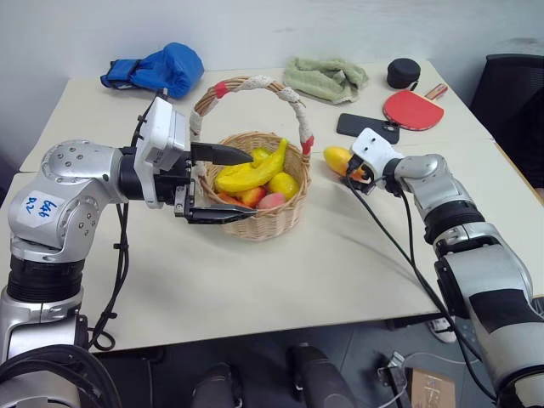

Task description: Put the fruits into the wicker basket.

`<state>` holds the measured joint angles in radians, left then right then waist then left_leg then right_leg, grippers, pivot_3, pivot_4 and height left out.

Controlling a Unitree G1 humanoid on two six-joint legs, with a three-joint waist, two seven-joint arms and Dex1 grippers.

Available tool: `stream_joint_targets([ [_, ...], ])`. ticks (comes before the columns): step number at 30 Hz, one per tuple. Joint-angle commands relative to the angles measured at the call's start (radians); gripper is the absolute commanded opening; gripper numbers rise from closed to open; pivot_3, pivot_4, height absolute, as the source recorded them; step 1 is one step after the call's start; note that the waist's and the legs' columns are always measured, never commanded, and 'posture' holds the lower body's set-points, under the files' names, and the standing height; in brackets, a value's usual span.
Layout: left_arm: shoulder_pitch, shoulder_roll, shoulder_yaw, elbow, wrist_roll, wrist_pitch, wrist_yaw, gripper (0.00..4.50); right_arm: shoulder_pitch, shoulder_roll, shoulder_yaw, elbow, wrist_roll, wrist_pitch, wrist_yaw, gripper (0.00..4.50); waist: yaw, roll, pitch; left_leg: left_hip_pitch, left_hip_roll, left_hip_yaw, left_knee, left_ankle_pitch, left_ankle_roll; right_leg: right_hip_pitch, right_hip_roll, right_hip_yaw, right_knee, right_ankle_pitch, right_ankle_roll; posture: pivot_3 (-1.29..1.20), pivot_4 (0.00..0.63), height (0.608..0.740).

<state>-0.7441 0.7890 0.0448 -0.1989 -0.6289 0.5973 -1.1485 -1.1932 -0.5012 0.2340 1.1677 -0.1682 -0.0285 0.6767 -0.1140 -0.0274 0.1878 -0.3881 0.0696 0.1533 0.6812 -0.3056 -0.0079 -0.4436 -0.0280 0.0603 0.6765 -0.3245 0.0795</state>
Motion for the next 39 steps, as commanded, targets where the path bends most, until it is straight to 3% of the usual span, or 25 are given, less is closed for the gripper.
stream_joint_targets([
  [1,-0.004,0.019,0.046,-0.044,-0.024,0.005,0.011,4.5,0.0,-0.02,-0.043,0.0,0.016,-0.033,0.031,2.84,-0.002,0.0,0.0,0.0,0.0,0.0,0.0,0.0,0.0,0.0,0.0,0.0,0.0,0.0,0.0,0.0,0.15,0.74],
  [3,-0.004,0.021,0.052,-0.043,-0.025,0.01,0.014,4.5,0.026,-0.05,-0.075,-0.074,0.053,-0.028,0.102,2.38,-0.002,0.0,0.0,0.0,0.0,0.0,0.0,0.0,-0.001,0.0,0.0,0.0,0.001,0.0,0.0,0.0,0.15,0.74],
  [5,-0.005,0.024,0.062,-0.043,-0.031,0.018,0.02,4.5,0.119,-0.117,-0.106,-0.28,0.104,0.023,0.213,2.27,0.002,0.0,0.0,0.0,0.0,-0.002,0.0,0.0,-0.001,0.0,0.0,0.0,0.002,0.0,0.0,0.0,0.15,0.74],
  [10,-0.002,0.031,0.079,-0.041,-0.042,0.03,0.029,4.5,0.464,-0.33,-0.221,-0.996,0.338,0.438,0.445,2.27,0.034,0.001,0.001,-0.001,0.0,-0.006,-0.001,-0.001,-0.002,0.0,0.0,-0.001,0.002,0.0,0.0,0.0,0.15,0.74],
  [14,0.001,0.032,0.083,-0.039,-0.041,0.034,0.029,4.5,0.614,-0.415,-0.302,-1.362,0.545,0.71,0.499,2.27,0.031,0.001,0.001,0.0,0.001,-0.005,0.001,-0.001,-0.004,0.001,0.002,-0.001,0.001,0.0,0.0,0.0,0.15,0.74],
  [16,0.0,0.032,0.081,-0.032,-0.038,0.032,0.026,4.5,0.558,-0.352,-0.299,-1.492,0.652,0.862,0.426,2.27,0.023,0.001,0.001,0.003,0.001,-0.003,0.001,0.0,-0.004,0.003,0.003,-0.001,0.001,-0.001,-0.001,0.0,0.15,0.74],
  [20,-0.02,0.037,0.079,0.013,-0.024,0.018,0.012,4.5,0.387,-0.152,-0.218,-1.55,0.702,0.995,0.26,2.27,0.011,0.001,0.001,0.009,0.001,-0.004,0.001,0.002,-0.006,0.007,0.004,0.0,0.003,0.001,-0.004,0.0,0.15,0.74],
  [26,-0.049,0.065,0.088,0.112,0.013,-0.029,-0.015,4.5,0.217,0.047,-0.017,-1.37,0.543,0.925,0.105,2.27,0.02,0.0,0.001,0.005,0.0,-0.006,-0.001,0.003,-0.006,0.004,0.003,-0.001,0.002,0.0,-0.007,0.0,0.15,0.74],
  [30,-0.062,0.062,0.086,0.127,0.014,-0.04,-0.019,4.5,0.189,0.09,0.044,-1.267,0.466,0.858,0.072,3.51,0.031,0.0,0.0,-0.003,-0.001,-0.006,0.001,0.001,-0.002,-0.002,0.001,-0.001,-0.001,0.0,-0.005,0.0,0.15,0.74],
  [33,-0.053,0.058,0.086,0.116,0.007,-0.039,-0.017,4.5,0.197,0.093,-0.001,-1.321,0.493,0.872,0.065,4.48,0.032,0.0,0.001,-0.006,-0.001,-0.006,0.001,0.0,0.0,-0.002,0.0,-0.003,-0.004,0.001,-0.004,0.0,0.15,0.74],
  [39,-0.03,0.052,0.091,0.102,-0.001,-0.035,-0.009,4.5,0.329,0.022,-0.315,-1.632,0.799,1.17,0.052,4.48,0.038,-0.001,0.0,-0.006,0.0,-0.008,0.001,0.0,0.0,-0.002,0.0,-0.004,-0.003,0.001,-0.003,0.0,0.15,0.74],
])
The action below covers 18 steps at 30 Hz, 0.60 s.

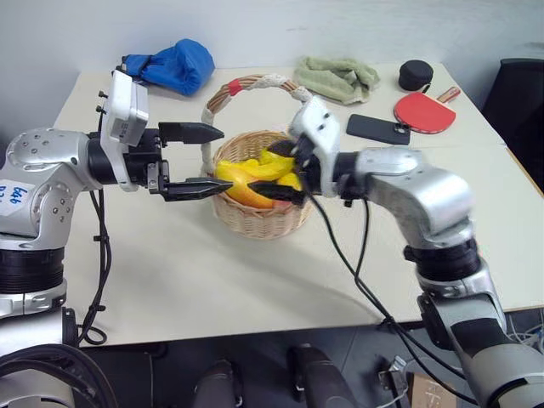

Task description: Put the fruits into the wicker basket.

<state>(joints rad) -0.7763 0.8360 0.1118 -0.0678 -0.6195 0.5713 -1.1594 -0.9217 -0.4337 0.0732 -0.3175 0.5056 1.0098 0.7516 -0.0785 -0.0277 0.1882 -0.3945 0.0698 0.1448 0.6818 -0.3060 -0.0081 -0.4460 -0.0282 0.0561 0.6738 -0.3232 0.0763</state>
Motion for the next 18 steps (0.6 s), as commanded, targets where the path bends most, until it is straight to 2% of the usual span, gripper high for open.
stream_joint_targets([
  [1,0.005,0.004,0.025,-0.03,-0.01,-0.009,0.003,4.5,0.084,-0.053,-0.191,-0.171,0.142,0.165,-0.05,4.48,0.004,-0.001,0.0,0.0,0.0,0.0,0.0,0.0,0.0,0.0,0.0,0.0,0.0,0.0,0.0,0.0,0.15,0.74],
  [4,0.006,0.003,0.021,-0.031,-0.007,-0.011,0.003,4.5,0.133,-0.019,-0.267,-0.169,0.132,0.201,-0.176,4.48,-0.002,-0.001,0.0,0.001,-0.001,0.001,0.0,0.001,0.0,0.002,0.0,0.002,-0.002,0.0,0.0,0.0,0.15,0.74],
  [8,-0.011,-0.004,0.011,-0.022,-0.003,-0.012,0.003,4.5,0.154,0.042,-0.222,-0.072,-0.001,0.063,-0.321,4.48,-0.016,-0.001,0.0,0.006,-0.003,0.007,0.0,0.003,0.001,0.002,0.001,0.003,0.002,0.002,0.0,0.0,0.15,0.74],
  [16,-0.05,-0.01,-0.008,0.01,0.012,-0.028,-0.01,4.5,0.112,0.162,-0.165,0.204,-0.106,-0.201,-0.375,4.48,-0.017,-0.001,0.0,0.004,-0.002,0.005,-0.004,0.004,-0.001,0.001,0.002,0.004,-0.001,0.001,0.0,0.0,0.15,0.74],
  [18,-0.055,-0.011,-0.009,0.014,0.014,-0.029,-0.012,4.5,0.099,0.18,-0.155,0.253,-0.12,-0.244,-0.376,4.1,-0.017,-0.001,0.0,0.004,-0.002,0.005,-0.004,0.004,-0.001,0.001,0.002,0.003,-0.002,0.001,0.0,0.0,0.15,0.74],
])
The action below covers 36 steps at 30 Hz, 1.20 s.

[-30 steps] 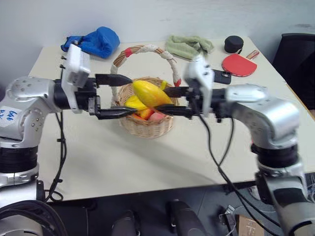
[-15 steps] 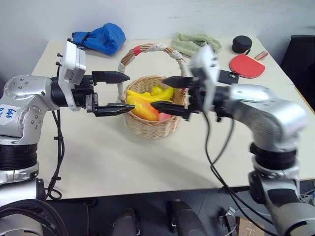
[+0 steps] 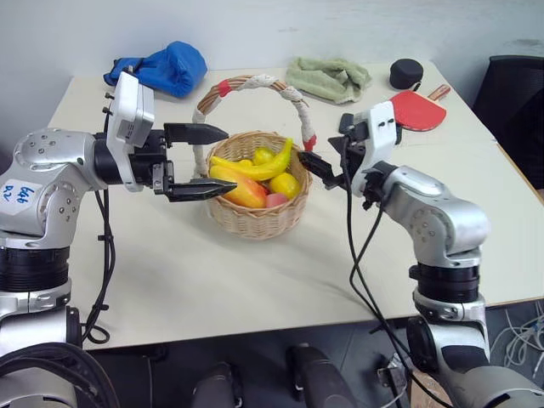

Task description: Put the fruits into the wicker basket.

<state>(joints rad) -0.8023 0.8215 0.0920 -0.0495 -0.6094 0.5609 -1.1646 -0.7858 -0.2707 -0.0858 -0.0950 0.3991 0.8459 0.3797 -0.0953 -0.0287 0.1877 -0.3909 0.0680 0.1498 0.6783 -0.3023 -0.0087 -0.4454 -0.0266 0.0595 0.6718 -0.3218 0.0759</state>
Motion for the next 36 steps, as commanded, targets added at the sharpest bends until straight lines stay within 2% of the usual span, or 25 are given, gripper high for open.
stream_joint_targets([
  [1,-0.03,0.002,0.01,-0.004,0.005,-0.02,-0.007,4.5,-0.041,0.023,0.009,0.05,-0.023,-0.101,-0.004,3.87,0.0,0.0,0.0,0.0,0.0,0.0,0.0,0.0,0.0,0.0,0.0,0.0,0.0,0.0,0.0,0.0,0.15,0.74],
  [6,-0.032,-0.009,0.008,-0.004,0.009,-0.026,-0.003,4.5,-0.042,0.031,0.027,0.11,-0.061,-0.183,-0.004,2.1,0.0,0.0,0.0,0.0,0.0,0.0,0.001,0.0,0.0,0.0,0.0,0.0,0.001,0.0,0.0,0.0,0.15,0.74],
  [11,-0.031,-0.014,0.011,-0.004,0.011,-0.026,-0.005,4.5,-0.009,0.012,0.011,0.072,-0.044,-0.193,0.011,0.3,0.0,0.0,0.0,0.0,0.001,0.0,0.001,0.0,0.0,0.0,0.0,0.0,0.002,0.0,0.0,0.0,0.15,0.74],
  [12,-0.031,-0.014,0.011,-0.005,0.011,-0.026,-0.005,4.5,-0.005,0.001,0.008,0.064,-0.049,-0.193,0.009,0.14,0.0,0.0,0.0,0.0,0.001,0.0,0.001,0.0,0.0,0.0,0.0,0.0,0.001,0.0,0.0,0.0,0.15,0.74],
  [16,-0.037,-0.022,0.012,-0.004,0.007,-0.021,-0.004,4.5,0.017,-0.139,-0.111,0.029,-0.069,-0.2,-0.025,0.13,0.012,0.0,0.0,0.0,0.0,0.0,0.001,0.0,0.0,0.0,-0.001,0.0,0.001,0.0,0.0,0.0,0.15,0.74],
  [20,-0.043,-0.037,0.003,0.029,0.017,-0.033,-0.009,4.5,0.105,-0.325,-0.259,0.009,-0.06,-0.205,0.007,0.13,0.033,0.0,0.0,-0.002,-0.002,-0.002,0.001,0.0,0.002,0.001,-0.001,0.0,-0.002,0.0,0.001,0.0,0.15,0.74],
  [23,-0.051,-0.051,0.0,0.055,0.017,-0.038,-0.012,4.5,0.169,-0.417,-0.335,0.028,-0.062,-0.212,0.016,0.13,0.037,0.0,0.0,-0.002,-0.002,-0.001,0.0,-0.001,0.003,0.001,-0.001,0.0,-0.005,0.0,0.002,0.0,0.15,0.74],
  [26,-0.06,-0.068,-0.007,0.078,0.022,-0.046,-0.019,4.5,0.23,-0.464,-0.397,0.062,-0.067,-0.234,0.009,0.13,0.03,0.0,0.0,-0.001,-0.002,0.001,0.0,-0.001,0.002,0.001,0.0,0.001,-0.005,0.001,0.002,0.0,0.15,0.74],
  [31,-0.072,-0.086,-0.019,0.103,0.028,-0.054,-0.035,4.5,0.303,-0.462,-0.45,0.075,-0.056,-0.229,-0.017,0.13,0.009,0.0,0.0,0.002,-0.002,0.002,0.0,0.001,0.0,0.001,0.001,0.002,0.0,0.001,0.002,0.0,0.15,0.74],
  [32,-0.075,-0.09,-0.022,0.108,0.029,-0.055,-0.039,4.5,0.325,-0.459,-0.461,0.071,-0.049,-0.222,-0.015,0.86,0.01,0.0,0.0,0.002,-0.002,0.002,0.0,0.001,-0.001,0.001,0.001,0.002,0.001,0.001,0.002,0.0,0.15,0.74],
  [36,-0.084,-0.1,-0.029,0.116,0.031,-0.053,-0.052,4.5,0.427,-0.475,-0.498,-0.002,-0.018,-0.19,0.016,2.16,0.011,0.0,0.0,0.003,-0.001,0.001,0.0,0.001,-0.001,0.002,0.001,0.002,0.001,0.001,0.002,0.0,0.15,0.74],
])
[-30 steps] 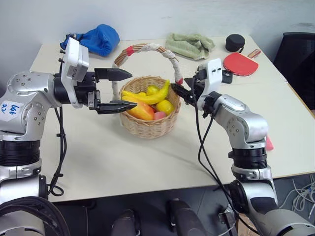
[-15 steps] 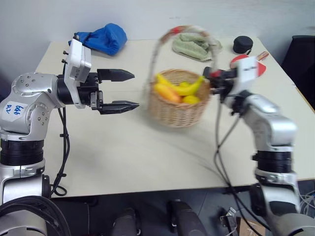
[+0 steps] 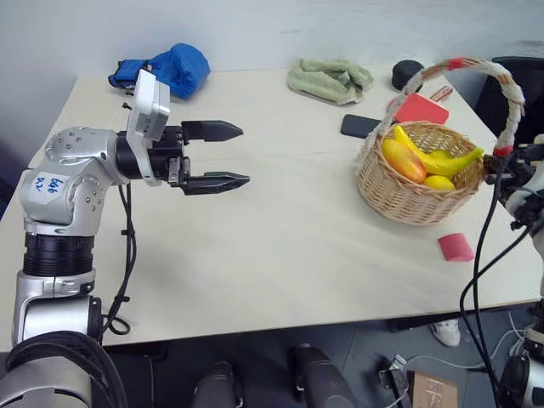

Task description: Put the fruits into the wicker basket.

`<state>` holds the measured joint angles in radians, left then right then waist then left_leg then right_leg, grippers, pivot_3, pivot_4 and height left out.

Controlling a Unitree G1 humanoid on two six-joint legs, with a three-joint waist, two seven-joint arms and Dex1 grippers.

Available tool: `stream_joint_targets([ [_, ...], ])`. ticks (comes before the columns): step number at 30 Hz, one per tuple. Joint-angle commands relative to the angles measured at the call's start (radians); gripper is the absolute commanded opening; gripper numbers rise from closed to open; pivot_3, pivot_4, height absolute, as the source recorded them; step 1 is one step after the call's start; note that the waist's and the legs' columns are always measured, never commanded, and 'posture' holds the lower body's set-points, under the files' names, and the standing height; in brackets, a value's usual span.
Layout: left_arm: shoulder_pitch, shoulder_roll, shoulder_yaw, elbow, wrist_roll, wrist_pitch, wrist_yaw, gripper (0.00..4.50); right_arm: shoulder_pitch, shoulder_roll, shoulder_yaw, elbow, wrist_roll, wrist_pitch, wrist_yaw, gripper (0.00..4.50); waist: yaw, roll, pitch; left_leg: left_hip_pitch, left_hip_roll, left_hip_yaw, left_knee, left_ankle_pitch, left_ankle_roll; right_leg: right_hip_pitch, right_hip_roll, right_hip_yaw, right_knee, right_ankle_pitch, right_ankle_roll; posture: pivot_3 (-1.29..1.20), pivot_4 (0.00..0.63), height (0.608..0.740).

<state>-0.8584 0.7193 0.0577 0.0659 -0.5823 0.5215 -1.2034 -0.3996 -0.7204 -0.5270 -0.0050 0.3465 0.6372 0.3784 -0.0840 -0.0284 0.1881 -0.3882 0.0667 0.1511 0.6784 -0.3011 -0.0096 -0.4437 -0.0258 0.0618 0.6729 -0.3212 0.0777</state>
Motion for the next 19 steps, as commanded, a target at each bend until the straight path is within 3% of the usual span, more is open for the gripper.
stream_joint_targets([
  [1,-0.028,0.002,0.003,0.002,0.004,-0.014,-0.017,4.5,0.058,-0.031,-0.066,-0.111,0.043,0.031,0.02,2.51,0.0,0.0,0.0,0.0,0.0,0.0,0.0,0.0,0.0,0.0,0.0,0.0,0.0,0.0,0.0,0.0,0.15,0.74],
  [4,-0.032,0.002,-0.001,0.006,0.005,-0.012,-0.029,4.5,0.186,-0.089,-0.166,-0.263,0.114,0.151,0.079,3.48,0.005,0.001,0.0,0.0,0.0,-0.001,0.0,0.0,0.0,0.0,0.0,0.0,0.0,0.0,0.0,0.0,0.15,0.74],
  [7,-0.035,0.011,-0.003,0.017,0.008,-0.016,-0.048,4.5,0.334,-0.204,-0.348,-0.4,0.24,0.326,0.235,4.47,0.013,0.001,0.0,-0.001,-0.001,-0.001,0.0,0.0,0.001,0.0,0.0,0.0,0.0,0.0,0.001,0.0,0.15,0.74],
  [10,-0.038,0.022,-0.005,0.037,0.015,-0.025,-0.069,4.5,0.449,-0.337,-0.561,-0.405,0.337,0.486,0.416,4.47,0.022,0.001,0.001,0.0,-0.002,-0.002,0.0,0.0,0.002,0.002,0.001,0.0,-0.001,0.0,0.001,0.0,0.15,0.74],
  [14,-0.051,0.025,-0.001,0.076,0.025,-0.039,-0.089,4.5,0.621,-0.427,-0.763,-0.285,0.305,0.501,0.622,4.47,0.023,-0.007,0.002,0.013,-0.001,-0.004,-0.007,-0.002,0.005,0.02,0.002,-0.001,-0.017,0.002,0.002,0.0,0.15,0.74],
  [16,-0.057,0.017,-0.001,0.102,0.032,-0.05,-0.089,4.5,0.683,-0.446,-0.797,-0.197,0.247,0.435,0.67,4.47,0.025,-0.007,0.002,0.02,-0.002,-0.006,-0.015,-0.004,0.009,0.029,0.002,-0.002,-0.026,0.002,0.002,0.0,0.15,0.74],
  [19,-0.039,0.006,-0.003,0.097,0.034,-0.056,-0.086,4.5,0.644,-0.445,-0.802,-0.143,0.274,0.447,0.657,4.47,0.026,-0.008,0.001,0.02,-0.002,-0.005,-0.015,-0.006,0.012,0.031,0.0,-0.002,-0.031,0.004,0.006,0.0,0.15,0.74],
])
